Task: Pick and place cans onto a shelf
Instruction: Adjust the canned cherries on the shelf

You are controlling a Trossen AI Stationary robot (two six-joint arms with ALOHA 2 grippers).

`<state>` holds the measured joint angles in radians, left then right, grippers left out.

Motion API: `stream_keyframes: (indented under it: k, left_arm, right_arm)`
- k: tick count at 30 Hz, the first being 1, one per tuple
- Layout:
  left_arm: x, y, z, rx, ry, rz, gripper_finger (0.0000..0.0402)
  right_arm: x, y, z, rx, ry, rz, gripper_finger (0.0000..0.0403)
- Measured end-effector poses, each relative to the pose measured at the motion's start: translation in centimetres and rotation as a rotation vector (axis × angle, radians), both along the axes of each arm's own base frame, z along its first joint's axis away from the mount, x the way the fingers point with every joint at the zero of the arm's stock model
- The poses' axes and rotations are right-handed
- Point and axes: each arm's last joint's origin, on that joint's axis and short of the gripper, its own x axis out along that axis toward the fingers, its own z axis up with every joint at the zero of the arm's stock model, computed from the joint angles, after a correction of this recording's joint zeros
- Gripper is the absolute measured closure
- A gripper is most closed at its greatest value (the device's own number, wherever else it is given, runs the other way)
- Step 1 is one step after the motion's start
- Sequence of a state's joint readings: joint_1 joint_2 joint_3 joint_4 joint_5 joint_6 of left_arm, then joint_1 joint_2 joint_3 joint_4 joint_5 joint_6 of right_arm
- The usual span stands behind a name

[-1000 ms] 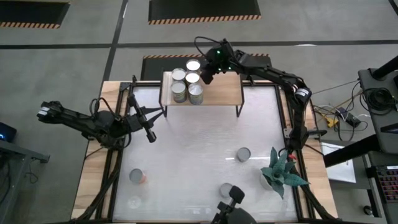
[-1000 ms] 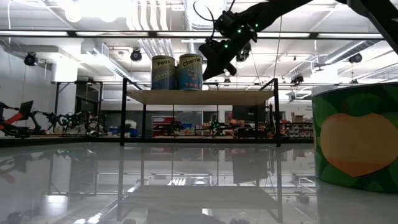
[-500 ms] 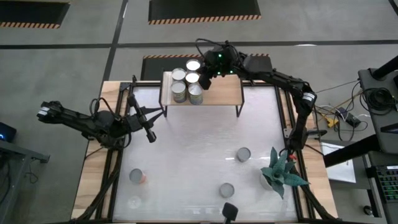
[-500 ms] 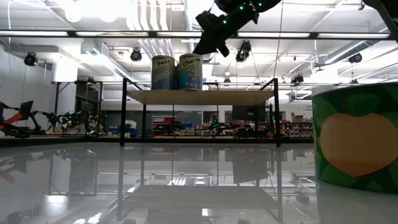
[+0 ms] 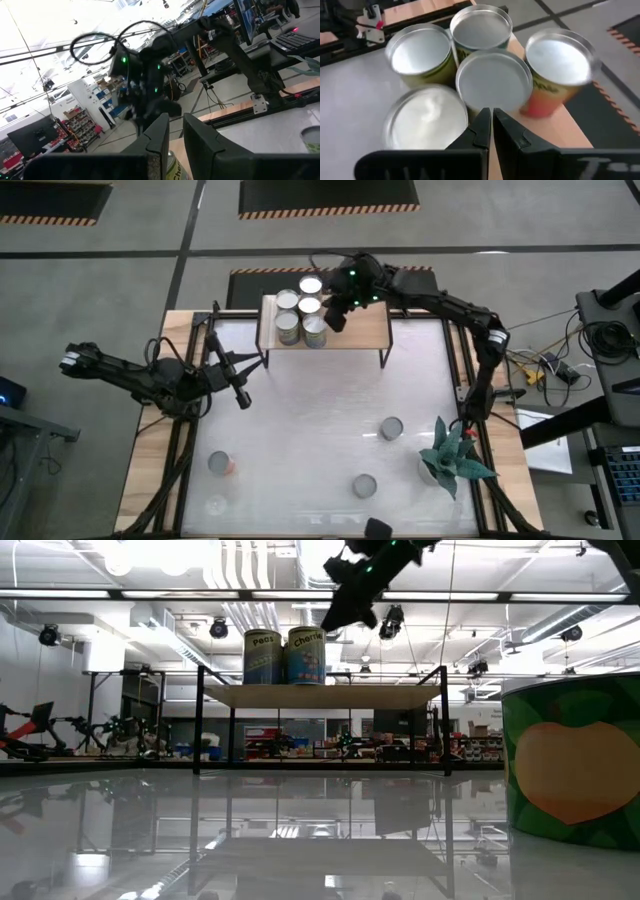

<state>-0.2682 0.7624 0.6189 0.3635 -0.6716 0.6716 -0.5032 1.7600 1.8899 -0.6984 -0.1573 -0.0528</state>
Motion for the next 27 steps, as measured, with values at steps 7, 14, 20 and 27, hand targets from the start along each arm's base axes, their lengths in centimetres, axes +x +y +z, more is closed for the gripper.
stream_keyframes:
  k: [7, 14, 20, 27]
  left_arm:
    - [0.0, 0.0, 0.0, 0.001, 0.001, 0.002, 0.0365]
    - [0.0, 0.0, 0.0, 0.001, 0.001, 0.002, 0.0365]
    - [0.0, 0.0, 0.0, 0.001, 0.001, 0.002, 0.0365]
    - [0.0, 0.0, 0.0, 0.001, 0.001, 0.002, 0.0365]
  right_arm:
    - [-1.5, 1.7, 0.0, 0.093, 0.136, -0.014, 0.0394]
    - [-1.0, 3.4, -1.3, 0.122, 0.230, 0.010, 0.0394]
    - [-0.1, 4.1, -1.4, 0.095, 0.190, 0.016, 0.0394]
    - [0.3, 4.1, -1.6, 0.076, 0.157, 0.016, 0.0394]
